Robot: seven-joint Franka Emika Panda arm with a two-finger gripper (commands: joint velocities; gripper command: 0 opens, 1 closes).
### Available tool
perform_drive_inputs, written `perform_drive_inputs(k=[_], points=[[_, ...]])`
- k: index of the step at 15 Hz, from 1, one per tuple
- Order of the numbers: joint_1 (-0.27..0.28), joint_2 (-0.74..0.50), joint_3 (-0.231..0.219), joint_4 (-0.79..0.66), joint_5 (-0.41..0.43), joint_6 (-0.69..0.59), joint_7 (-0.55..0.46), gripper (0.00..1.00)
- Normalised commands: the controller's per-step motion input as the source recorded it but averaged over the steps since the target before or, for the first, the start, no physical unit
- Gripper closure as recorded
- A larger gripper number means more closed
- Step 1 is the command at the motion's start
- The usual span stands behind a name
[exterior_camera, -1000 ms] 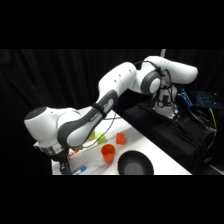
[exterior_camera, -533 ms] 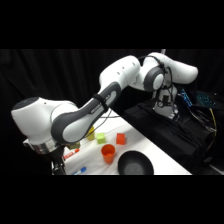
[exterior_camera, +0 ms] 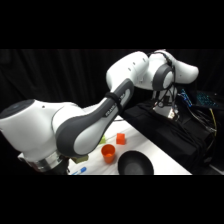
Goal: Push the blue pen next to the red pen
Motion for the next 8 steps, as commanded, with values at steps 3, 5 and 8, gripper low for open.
perform_drive_inputs(k=[3, 5, 8], points=[[0.076, -0.02, 0.039, -0.07, 0.032, -0.02, 0.09, 0.0], [0.023, 0.0, 0.035, -0.06, 0.041, -0.01, 0.06, 0.0], [-0.024, 0.01, 0.037, -0.05, 0.054, 0.02, 0.02, 0.0]])
